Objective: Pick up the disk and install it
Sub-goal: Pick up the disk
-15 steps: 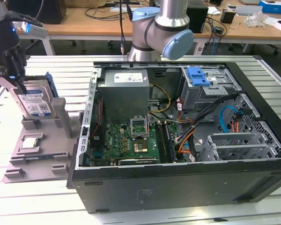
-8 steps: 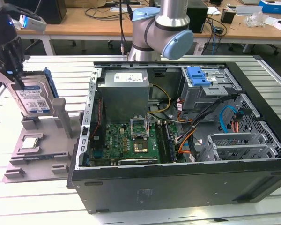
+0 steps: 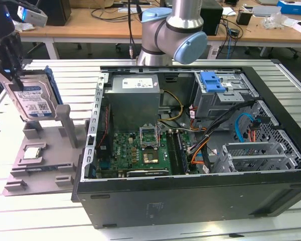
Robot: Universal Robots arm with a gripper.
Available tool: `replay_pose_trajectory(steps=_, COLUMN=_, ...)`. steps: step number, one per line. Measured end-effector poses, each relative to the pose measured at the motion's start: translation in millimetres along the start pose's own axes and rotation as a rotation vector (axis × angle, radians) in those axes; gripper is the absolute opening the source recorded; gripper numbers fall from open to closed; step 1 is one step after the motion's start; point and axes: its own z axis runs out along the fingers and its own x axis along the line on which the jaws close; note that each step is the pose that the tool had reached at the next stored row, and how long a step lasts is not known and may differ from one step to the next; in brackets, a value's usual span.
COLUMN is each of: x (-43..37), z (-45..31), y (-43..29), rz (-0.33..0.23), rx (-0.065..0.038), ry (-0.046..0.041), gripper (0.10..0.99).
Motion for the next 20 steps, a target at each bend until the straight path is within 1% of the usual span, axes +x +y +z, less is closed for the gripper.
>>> replay_pose_trajectory(steps=13, x=-1.7, z=-29.6, y=1.1, rz=0.000, rx=0.000, ry=0.0000, gripper=0.369)
replay_pose_trajectory(steps=16, x=-1.9, z=-35.1, y=1.3, rz=0.000, rx=0.000, ry=0.0000, gripper=0.369)
replay_pose_trajectory(steps=19, x=-2.5, z=-45.9, y=1.7, rz=0.000, rx=0.000, ry=0.0000, gripper=0.369)
replay_pose_trajectory(steps=20, x=-2.7, z=-48.1, y=1.8, rz=0.000, rx=0.000, ry=0.0000, gripper=0.369)
